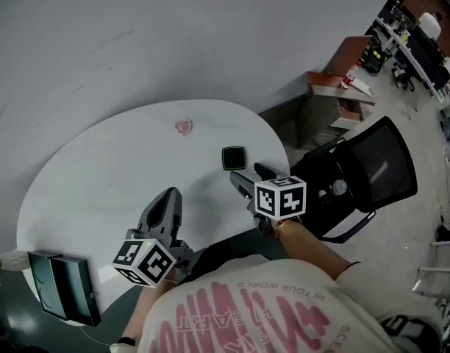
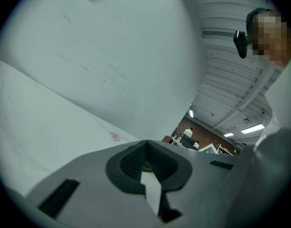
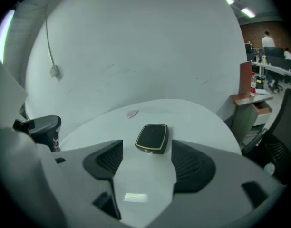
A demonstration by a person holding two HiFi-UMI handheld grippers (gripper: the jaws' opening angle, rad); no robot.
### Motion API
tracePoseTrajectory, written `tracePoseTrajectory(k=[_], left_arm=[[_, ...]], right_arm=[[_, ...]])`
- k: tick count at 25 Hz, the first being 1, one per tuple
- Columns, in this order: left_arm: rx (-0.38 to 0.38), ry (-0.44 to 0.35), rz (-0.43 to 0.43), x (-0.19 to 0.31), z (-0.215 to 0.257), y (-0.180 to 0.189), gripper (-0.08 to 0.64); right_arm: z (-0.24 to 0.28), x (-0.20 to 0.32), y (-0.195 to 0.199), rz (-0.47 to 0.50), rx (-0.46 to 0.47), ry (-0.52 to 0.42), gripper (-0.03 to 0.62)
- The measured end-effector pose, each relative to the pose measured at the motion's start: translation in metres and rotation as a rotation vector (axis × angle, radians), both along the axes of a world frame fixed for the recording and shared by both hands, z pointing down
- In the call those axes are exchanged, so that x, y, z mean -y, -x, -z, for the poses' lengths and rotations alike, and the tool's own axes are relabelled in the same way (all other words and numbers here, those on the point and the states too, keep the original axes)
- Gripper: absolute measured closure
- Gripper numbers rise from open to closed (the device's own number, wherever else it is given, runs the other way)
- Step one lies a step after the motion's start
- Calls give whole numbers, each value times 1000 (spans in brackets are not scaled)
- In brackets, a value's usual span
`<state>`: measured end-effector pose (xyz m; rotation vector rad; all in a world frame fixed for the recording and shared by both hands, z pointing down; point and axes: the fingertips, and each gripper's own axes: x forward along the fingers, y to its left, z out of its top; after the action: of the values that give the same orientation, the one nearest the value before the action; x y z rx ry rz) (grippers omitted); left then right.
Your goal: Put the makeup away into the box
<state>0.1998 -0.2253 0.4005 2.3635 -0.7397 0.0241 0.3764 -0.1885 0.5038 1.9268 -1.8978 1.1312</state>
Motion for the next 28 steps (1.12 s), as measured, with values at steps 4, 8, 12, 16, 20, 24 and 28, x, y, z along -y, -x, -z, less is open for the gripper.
tracePoseTrajectory(k=[4, 8, 12, 16, 20, 24, 28], left_arm=[[5, 8, -2, 21, -1, -2, 558], [-2, 16, -9, 40, -2, -8, 558], [-15, -5, -6, 57, 6, -14, 558], [-21, -26, 12, 65, 11, -14, 558], [-15, -25, 44, 68, 10, -8, 558], [-15, -24, 84, 63, 12, -4, 558], [-11, -24, 153, 54, 15, 4, 558]], right_arm=[[-11, 21, -1, -8, -35, 53, 240], [-18, 36, 0, -13, -86, 102, 207], [-25, 45, 2, -5, -127, 146, 206], [-35, 48, 1, -1, -152, 198, 201], [-40, 51, -1, 9, -193, 215, 201], [-43, 48, -1, 67, -262, 239, 222], [-43, 47, -3, 101, -275, 254, 240]])
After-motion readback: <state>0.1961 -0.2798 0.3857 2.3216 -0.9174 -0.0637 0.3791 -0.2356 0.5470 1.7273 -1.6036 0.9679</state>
